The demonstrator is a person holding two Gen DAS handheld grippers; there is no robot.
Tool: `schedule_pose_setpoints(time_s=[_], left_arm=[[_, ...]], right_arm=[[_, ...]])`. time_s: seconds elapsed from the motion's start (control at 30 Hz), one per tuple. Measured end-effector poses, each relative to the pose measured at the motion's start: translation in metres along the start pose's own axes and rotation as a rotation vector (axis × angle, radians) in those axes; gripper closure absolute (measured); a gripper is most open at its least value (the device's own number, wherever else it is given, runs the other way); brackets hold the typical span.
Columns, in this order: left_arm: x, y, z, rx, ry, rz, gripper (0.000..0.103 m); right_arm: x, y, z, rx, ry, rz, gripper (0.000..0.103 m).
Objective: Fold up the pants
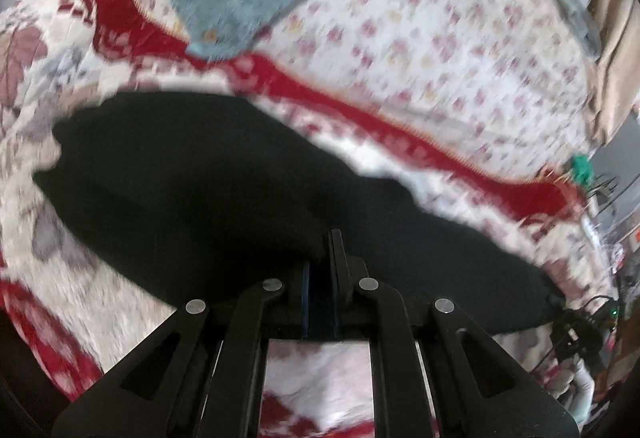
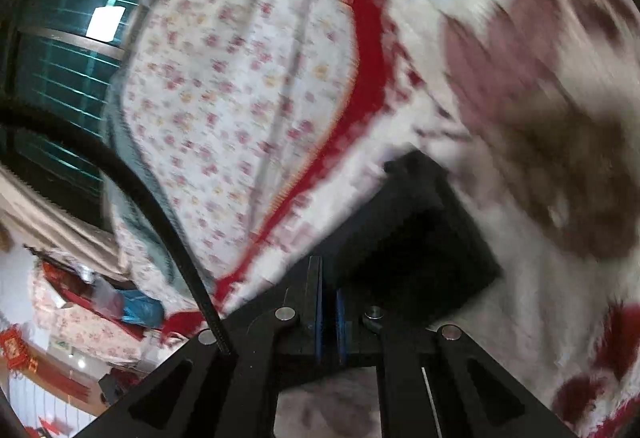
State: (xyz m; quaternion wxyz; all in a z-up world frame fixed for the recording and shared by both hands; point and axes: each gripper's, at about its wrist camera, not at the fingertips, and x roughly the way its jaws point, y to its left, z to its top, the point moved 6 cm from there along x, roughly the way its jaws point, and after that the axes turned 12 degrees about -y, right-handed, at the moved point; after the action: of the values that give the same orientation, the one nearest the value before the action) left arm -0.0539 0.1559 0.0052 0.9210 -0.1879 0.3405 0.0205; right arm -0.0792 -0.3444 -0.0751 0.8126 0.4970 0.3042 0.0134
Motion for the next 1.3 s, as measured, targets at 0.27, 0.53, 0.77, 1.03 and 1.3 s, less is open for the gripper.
schedule_pose_setpoints(time_s=[0.27, 0.53, 0.77, 1.03, 1.3], left_arm=[[-0.003, 0.009, -0.010, -0.038, 0.005, -0.005, 0.096], [0.002, 0.013, -0.018, -0.034, 0.014, 0.014, 0.096], [-0.010, 0.022, -0.010, -0.107, 0.031, -0.053, 0.090], [-0.050, 0.081, 0.012, -0.141, -0.036, 0.046, 0.071], [-0.046, 0.124, 0.023, -0.284, -0.030, 0.025, 0.062]], right_arm=[[-0.010, 0.003, -0.001, 0.004, -0.014, 0.026, 0.098], [-0.009, -0.004, -0.013, -0.002, 0.002, -0.029, 0.098], [-0.026, 0.006, -0.009, -0.080, -0.034, -0.138, 0.089], [-0.048, 0.072, -0.025, -0.332, -0.057, -0.042, 0.068], [0.016, 0.185, -0.142, -0.652, 0.182, 0.277, 0.061]])
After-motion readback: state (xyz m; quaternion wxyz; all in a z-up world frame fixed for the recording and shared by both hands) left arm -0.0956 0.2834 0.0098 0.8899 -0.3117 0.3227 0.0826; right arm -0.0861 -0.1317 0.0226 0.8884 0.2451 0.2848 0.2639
